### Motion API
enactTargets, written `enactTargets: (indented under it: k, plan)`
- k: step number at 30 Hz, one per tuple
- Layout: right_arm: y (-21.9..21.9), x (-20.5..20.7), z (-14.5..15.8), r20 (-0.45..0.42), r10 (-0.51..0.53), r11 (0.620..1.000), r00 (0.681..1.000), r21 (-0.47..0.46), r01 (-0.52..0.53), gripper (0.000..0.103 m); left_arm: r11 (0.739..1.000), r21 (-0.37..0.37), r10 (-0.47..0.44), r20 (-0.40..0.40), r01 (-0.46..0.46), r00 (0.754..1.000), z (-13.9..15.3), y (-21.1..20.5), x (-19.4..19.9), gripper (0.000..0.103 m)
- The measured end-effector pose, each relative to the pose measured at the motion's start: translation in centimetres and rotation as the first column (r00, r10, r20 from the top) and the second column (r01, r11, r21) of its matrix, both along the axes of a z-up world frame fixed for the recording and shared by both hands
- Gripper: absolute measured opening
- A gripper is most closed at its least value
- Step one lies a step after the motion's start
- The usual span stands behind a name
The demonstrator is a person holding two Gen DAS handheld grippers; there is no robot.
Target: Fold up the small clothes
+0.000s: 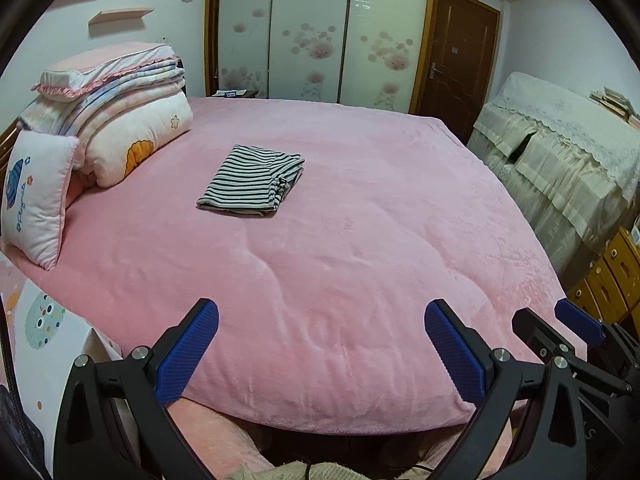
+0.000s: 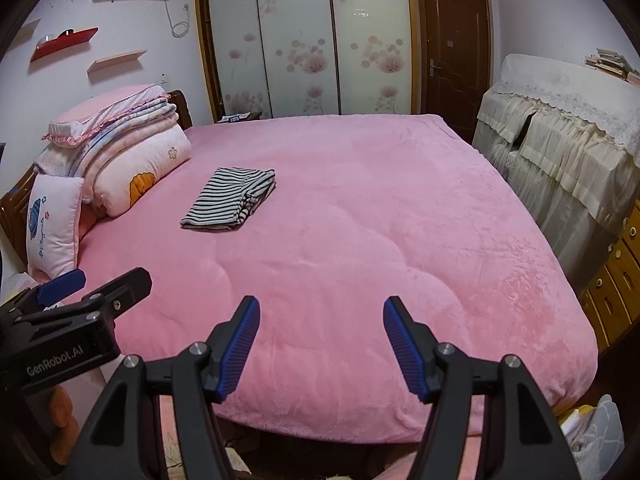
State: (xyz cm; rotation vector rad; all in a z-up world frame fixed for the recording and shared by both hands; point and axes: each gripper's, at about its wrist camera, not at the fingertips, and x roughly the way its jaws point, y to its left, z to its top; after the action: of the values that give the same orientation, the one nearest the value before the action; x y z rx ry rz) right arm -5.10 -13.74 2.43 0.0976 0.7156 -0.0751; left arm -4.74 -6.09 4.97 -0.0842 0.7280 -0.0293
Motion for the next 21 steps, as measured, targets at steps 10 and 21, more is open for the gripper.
enactTargets:
  k: [10, 21]
  plan:
    - [-0.02, -0.20, 0.15, -0.001, 0.004, 1.000, 1.000, 0.002, -0.004, 0.065, 1.000, 0.008, -0.022, -0.023, 0.022, 0.999, -0.26, -0.52, -0.03, 0.102]
    - [0.00, -0.18, 0.13, -0.001, 0.004, 1.000, 1.000, 0.002, -0.004, 0.065, 1.000, 0.010, -0.026, -0.030, 0.026, 0.999, -0.41, -0.35, 0.33, 0.102]
